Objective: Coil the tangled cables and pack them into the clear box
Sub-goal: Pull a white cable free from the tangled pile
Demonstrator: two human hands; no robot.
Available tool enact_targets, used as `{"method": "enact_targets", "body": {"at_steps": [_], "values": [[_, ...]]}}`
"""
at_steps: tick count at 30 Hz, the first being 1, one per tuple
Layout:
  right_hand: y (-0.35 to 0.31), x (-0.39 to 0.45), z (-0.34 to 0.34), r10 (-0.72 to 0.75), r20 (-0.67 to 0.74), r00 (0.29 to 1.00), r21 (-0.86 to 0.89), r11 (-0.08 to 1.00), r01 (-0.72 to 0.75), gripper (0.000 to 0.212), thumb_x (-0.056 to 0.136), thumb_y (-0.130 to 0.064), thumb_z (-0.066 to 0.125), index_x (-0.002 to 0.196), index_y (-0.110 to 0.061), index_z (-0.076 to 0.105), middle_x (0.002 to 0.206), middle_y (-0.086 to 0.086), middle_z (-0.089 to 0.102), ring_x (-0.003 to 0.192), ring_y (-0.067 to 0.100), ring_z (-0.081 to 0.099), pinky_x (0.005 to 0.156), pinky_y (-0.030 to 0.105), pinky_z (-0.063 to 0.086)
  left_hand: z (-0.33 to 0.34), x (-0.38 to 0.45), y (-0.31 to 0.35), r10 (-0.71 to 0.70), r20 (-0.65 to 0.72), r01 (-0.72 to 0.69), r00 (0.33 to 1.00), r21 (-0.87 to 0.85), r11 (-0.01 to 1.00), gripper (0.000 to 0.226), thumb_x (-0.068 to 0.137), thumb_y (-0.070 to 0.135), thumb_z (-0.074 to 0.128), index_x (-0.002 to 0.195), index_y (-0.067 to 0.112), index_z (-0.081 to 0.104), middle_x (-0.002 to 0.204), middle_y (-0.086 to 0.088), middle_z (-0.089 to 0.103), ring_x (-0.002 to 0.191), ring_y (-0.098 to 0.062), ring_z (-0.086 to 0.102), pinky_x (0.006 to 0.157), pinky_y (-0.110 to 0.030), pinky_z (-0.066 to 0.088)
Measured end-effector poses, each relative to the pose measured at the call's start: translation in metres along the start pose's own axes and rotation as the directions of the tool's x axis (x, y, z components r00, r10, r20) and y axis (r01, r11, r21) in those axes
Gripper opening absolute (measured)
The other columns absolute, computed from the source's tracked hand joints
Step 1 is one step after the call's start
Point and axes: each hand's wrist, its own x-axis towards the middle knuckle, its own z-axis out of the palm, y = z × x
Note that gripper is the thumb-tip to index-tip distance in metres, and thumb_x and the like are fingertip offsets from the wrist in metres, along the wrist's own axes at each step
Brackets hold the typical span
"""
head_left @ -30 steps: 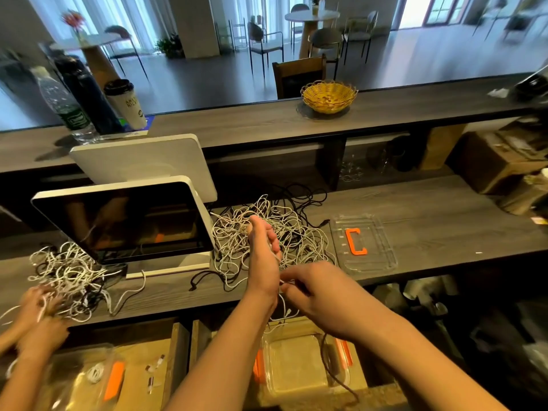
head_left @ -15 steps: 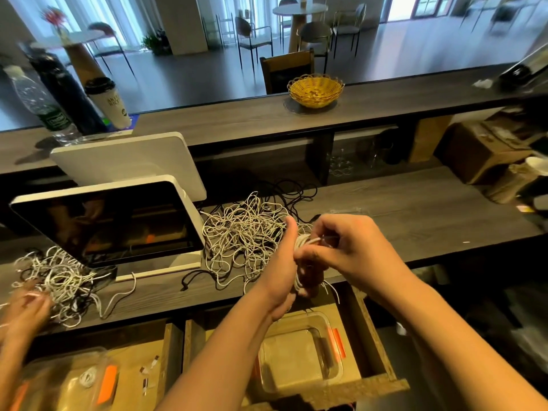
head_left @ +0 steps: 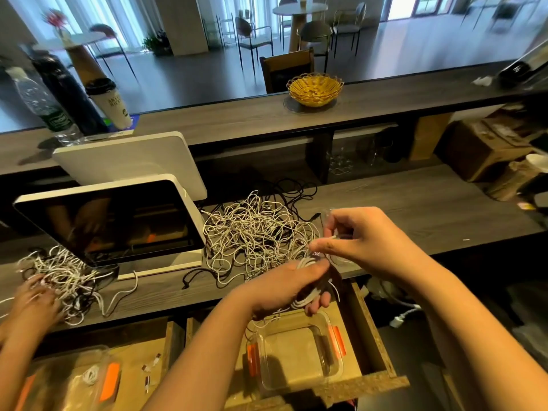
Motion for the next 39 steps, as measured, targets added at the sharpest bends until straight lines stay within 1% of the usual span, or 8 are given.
{"method": "enact_targets", "body": {"at_steps": [9, 15, 19, 21, 23, 30, 35, 39], "values": [[0.012, 0.007, 0.009, 0.197, 0.08, 0.977, 0.079, 0.976, -0.203, 0.03, 0.096, -0.041, 0.054, 0.085, -0.015, 0.064, 0.06, -0.009, 0.059, 0.048, -0.009, 0.052, 0.047, 0.009, 0.038, 0.001, 0.005, -0.015, 0.052, -0.39, -0.128, 0.919, -0.172, 0.977, 0.058, 0.087, 0.062, 0.039, 0.119, 0.019, 0.062, 0.103, -0.008, 0.076, 0.094, -0.021, 0.073, 0.084, -0.028, 0.056], [0.002, 0.006, 0.021, 0.137, 0.094, 0.986, 0.404, 0.9, -0.163, 0.034, 0.099, -0.034, 0.052, 0.089, -0.004, 0.064, 0.061, -0.003, 0.064, 0.046, 0.008, 0.055, 0.041, 0.02, 0.042, 0.012, 0.007, -0.012, 0.173, -0.452, -0.392, 0.875, -0.453, 0.801, 0.05, 0.099, 0.054, 0.031, 0.137, 0.031, 0.056, 0.14, -0.005, 0.06, 0.132, -0.02, 0.055, 0.109, -0.043, 0.045], [-0.007, 0.005, 0.029, 0.184, 0.206, 0.961, 0.516, 0.814, -0.266, 0.052, 0.105, -0.043, 0.034, 0.076, -0.011, 0.063, 0.052, -0.005, 0.058, 0.044, 0.001, 0.05, 0.047, 0.012, 0.039, 0.015, 0.008, -0.008, 0.191, -0.525, -0.466, 0.829, -0.459, 0.757, 0.054, 0.097, 0.052, 0.029, 0.136, 0.027, 0.055, 0.129, 0.001, 0.068, 0.123, -0.011, 0.062, 0.092, -0.025, 0.053], [-0.006, 0.005, 0.038, 0.184, 0.237, 0.954, 0.499, 0.819, -0.282, 0.072, 0.101, -0.062, 0.027, 0.084, -0.004, 0.067, 0.068, 0.011, 0.067, 0.06, 0.017, 0.058, 0.065, 0.023, 0.047, 0.015, 0.01, -0.006, 0.214, -0.545, -0.49, 0.81, -0.431, 0.758, 0.053, 0.096, 0.048, 0.027, 0.132, 0.024, 0.056, 0.12, 0.004, 0.073, 0.117, -0.008, 0.065, 0.087, -0.021, 0.054], [-0.004, 0.001, 0.044, 0.161, 0.266, 0.95, 0.513, 0.811, -0.281, 0.079, 0.096, -0.072, 0.028, 0.097, -0.002, 0.064, 0.079, 0.019, 0.06, 0.067, 0.025, 0.05, 0.065, 0.034, 0.042, 0.015, 0.01, -0.006, 0.214, -0.585, -0.504, 0.782, -0.393, 0.769, 0.053, 0.097, 0.049, 0.027, 0.129, 0.021, 0.059, 0.119, 0.001, 0.073, 0.115, -0.011, 0.066, 0.089, -0.025, 0.055], [-0.001, -0.007, 0.048, -0.025, 0.307, 0.951, 0.638, 0.747, -0.186, 0.039, 0.093, -0.026, 0.061, 0.104, 0.01, 0.058, 0.082, 0.006, 0.062, 0.071, 0.008, 0.06, 0.067, 0.019, 0.05, 0.02, 0.012, -0.005, 0.22, -0.638, -0.53, 0.738, -0.346, 0.775, 0.051, 0.103, 0.05, 0.025, 0.102, 0.011, 0.059, 0.123, -0.012, 0.068, 0.115, -0.027, 0.066, 0.099, -0.046, 0.053], [0.002, -0.011, 0.051, -0.039, 0.332, 0.942, 0.658, 0.726, -0.202, 0.029, 0.092, -0.023, 0.062, 0.097, 0.005, 0.064, 0.08, 0.002, 0.064, 0.069, 0.009, 0.06, 0.067, 0.019, 0.05, 0.021, 0.013, -0.004, 0.241, -0.612, -0.536, 0.753, -0.359, 0.764, 0.055, 0.092, 0.065, 0.036, 0.094, 0.013, 0.055, 0.123, -0.011, 0.067, 0.108, -0.023, 0.067, 0.084, -0.042, 0.052], [0.0, -0.011, 0.042, -0.06, 0.364, 0.93, 0.613, 0.767, -0.191, 0.012, 0.091, -0.02, 0.064, 0.089, -0.008, 0.064, 0.082, -0.01, 0.066, 0.078, 0.002, 0.062, 0.075, 0.016, 0.048, 0.02, 0.014, -0.006, 0.265, -0.62, -0.554, 0.738, -0.333, 0.763, 0.054, 0.1, 0.056, 0.031, 0.096, 0.01, 0.058, 0.12, -0.016, 0.066, 0.114, -0.029, 0.064, 0.099, -0.041, 0.053]]}}
